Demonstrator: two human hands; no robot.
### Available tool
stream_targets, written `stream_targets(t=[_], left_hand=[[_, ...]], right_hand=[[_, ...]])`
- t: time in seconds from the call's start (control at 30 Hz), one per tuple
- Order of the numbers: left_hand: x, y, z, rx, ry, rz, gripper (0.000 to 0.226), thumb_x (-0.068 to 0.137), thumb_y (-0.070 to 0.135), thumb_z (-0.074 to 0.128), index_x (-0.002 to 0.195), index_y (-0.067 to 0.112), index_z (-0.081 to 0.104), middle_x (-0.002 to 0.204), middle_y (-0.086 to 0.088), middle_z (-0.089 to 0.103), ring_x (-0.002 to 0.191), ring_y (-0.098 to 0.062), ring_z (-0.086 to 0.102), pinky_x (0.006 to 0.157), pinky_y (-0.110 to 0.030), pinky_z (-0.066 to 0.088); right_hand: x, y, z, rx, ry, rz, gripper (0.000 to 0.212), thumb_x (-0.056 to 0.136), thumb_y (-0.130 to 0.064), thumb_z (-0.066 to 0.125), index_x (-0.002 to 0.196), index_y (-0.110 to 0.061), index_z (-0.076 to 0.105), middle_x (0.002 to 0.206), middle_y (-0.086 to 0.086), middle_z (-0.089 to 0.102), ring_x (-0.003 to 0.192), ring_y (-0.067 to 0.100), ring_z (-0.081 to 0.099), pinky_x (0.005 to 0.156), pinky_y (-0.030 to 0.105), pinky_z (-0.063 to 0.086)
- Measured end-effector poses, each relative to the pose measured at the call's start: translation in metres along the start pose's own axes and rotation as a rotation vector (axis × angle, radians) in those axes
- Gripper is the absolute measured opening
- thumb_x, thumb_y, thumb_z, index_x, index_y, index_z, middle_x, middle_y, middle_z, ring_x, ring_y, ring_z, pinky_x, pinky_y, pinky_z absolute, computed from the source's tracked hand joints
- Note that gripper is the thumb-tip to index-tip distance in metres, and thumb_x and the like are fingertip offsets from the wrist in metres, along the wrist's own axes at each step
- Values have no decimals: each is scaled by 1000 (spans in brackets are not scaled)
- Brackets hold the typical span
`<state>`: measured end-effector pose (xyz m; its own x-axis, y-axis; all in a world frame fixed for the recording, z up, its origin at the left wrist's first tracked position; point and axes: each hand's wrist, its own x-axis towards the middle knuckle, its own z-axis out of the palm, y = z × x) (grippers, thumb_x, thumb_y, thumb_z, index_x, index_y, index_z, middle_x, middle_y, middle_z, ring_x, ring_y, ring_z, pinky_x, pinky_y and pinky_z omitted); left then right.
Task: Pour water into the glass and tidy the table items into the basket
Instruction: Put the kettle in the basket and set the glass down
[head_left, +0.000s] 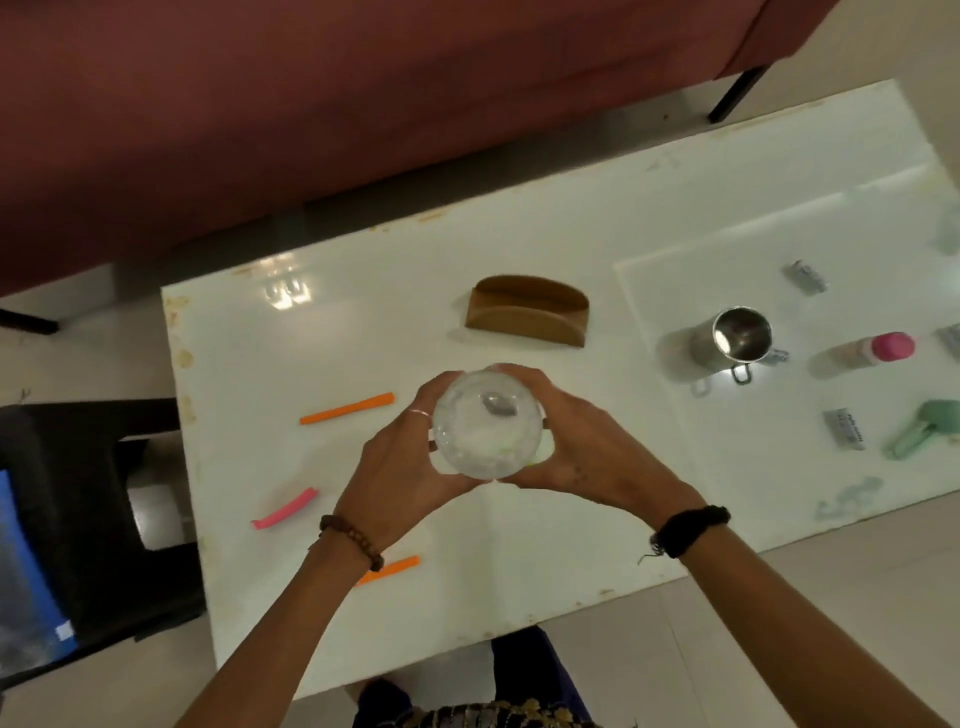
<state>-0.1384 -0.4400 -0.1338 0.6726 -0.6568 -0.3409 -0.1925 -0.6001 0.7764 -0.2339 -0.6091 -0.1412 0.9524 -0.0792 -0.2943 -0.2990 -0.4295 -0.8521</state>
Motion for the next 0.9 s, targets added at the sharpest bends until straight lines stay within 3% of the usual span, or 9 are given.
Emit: stream_targets(t=[0.1,0.23,0.37,0.5,0.6,0.73,0.9], left_hand=[[33,39,6,35,-69,93,79,56,50,77,121,55,31,115,21,59,100,-2,59,87,-22,48],[91,76,23,137,-177,239,77,64,40,77,125,36,32,109,12,57,96,-9,57,73,-7,40],[149,95,50,253,-232,285,87,63,32,78,130,23,24,112,-5,60,89,-19,58,73,-27,45],[196,99,74,284,-233,245,89,62,34,81,129,23,24,117,-7,57,97,-22,58,75,-30,47],[222,100,85,253,-216,198,89,59,31,83,127,22,25,118,-8,57,96,-21,56,75,-30,45],[247,99,96,253,-220,165,92,58,26,84,128,21,25,119,-9,55,95,-22,54,76,-30,46],[262,92,116,236,-216,122,93,60,22,83,130,19,23,123,-11,54,102,-26,55,86,-36,48]], right_hand=[[-6,6,-42,18,121,-2,86,65,-45,78,132,-50,24,132,-19,50,113,7,55,93,37,50],[-1,33,-86,20,263,-1,85,63,-32,82,131,-38,30,120,-12,56,106,10,59,88,33,54],[20,65,-123,-61,297,44,88,64,-32,84,132,-27,29,120,-6,53,106,19,56,83,36,55],[44,90,-149,-34,292,74,86,65,-30,83,132,-24,30,122,-4,53,106,18,54,84,28,42],[63,104,-163,-27,267,84,86,67,-22,82,134,-21,29,126,1,51,106,21,54,78,27,49],[80,121,-173,-10,256,122,84,68,-15,80,133,-21,27,121,-3,45,98,20,54,51,12,52],[90,143,-173,18,270,150,84,67,-13,79,130,-20,25,118,-1,45,92,17,56,53,15,55]])
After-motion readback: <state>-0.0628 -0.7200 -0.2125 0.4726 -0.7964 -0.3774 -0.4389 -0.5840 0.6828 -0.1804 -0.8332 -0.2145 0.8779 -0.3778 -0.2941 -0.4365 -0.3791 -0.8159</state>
